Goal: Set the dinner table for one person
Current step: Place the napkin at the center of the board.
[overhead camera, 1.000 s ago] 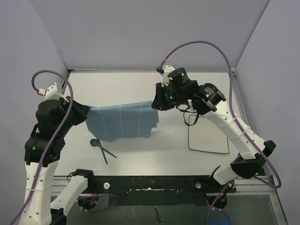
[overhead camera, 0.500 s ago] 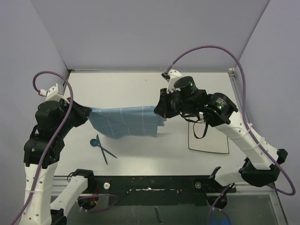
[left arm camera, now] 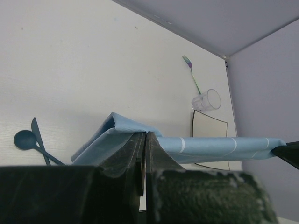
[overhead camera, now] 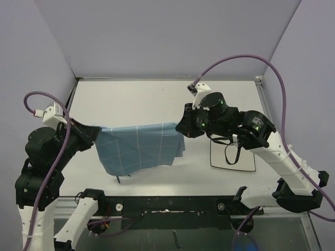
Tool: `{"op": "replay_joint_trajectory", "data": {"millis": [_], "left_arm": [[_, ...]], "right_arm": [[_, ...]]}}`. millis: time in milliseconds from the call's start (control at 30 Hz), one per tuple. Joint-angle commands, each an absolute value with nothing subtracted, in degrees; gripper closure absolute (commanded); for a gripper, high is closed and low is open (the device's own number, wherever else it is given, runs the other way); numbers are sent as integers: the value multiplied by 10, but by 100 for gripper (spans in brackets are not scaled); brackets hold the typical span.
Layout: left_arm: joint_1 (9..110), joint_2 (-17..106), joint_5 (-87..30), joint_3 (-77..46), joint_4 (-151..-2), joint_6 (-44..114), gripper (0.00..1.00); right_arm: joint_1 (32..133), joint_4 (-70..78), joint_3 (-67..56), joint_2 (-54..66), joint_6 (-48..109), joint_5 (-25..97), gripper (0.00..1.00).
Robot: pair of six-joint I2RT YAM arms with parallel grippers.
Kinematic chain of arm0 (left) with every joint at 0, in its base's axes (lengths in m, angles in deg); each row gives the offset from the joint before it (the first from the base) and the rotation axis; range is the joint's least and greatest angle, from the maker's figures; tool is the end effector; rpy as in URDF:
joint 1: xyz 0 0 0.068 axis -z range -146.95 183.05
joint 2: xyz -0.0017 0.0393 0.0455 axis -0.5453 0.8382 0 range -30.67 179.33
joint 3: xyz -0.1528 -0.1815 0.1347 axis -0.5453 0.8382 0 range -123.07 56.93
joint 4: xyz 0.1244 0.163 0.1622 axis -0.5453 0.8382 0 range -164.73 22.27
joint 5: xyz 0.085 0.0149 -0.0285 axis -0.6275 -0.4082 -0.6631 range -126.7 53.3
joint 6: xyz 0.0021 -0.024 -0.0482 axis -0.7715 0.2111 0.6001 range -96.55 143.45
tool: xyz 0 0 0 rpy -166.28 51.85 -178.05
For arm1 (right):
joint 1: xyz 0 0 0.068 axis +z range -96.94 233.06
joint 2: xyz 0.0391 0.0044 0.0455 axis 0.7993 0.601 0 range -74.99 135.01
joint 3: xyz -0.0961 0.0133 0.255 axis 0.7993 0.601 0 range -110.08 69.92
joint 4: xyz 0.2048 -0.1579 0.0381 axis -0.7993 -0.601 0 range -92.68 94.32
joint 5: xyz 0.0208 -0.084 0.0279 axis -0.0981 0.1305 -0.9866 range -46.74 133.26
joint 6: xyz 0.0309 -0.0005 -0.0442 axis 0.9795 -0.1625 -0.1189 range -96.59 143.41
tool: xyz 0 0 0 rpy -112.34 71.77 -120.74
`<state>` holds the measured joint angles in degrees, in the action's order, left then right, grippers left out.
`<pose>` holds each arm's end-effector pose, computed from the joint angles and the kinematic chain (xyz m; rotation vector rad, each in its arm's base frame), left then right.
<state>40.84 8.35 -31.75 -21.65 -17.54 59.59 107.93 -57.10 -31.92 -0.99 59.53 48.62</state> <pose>0.0689 -0.0125 0.4490 -0.4116 1.8780 -0.6029 0.1333 0.1837 0.4742 -0.3134 2.2478 0.7934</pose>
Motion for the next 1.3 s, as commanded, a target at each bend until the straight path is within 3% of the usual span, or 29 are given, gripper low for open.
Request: {"op": "replay_joint_trajectory", "data": {"millis": [0,133,367,700,1267], "left_arm": [[390,85,-389,-171,-218,595,100],[391,104,-376,-89,-275,612,100],[398,204,-391,-11,-388,618,100],[458,385,-444,-67,-481,584,100],[466,256,-478,-237,-340,528,100]], "right_arm": [[1068,-643,-345,-17,582,608,100],[1025,-675,-336,36,596,638,100],[869,-533,-209,101,554,500,100],[789,-518,-334,263,483,470,100],[779,-662,-555,197,442,497,100]]}}
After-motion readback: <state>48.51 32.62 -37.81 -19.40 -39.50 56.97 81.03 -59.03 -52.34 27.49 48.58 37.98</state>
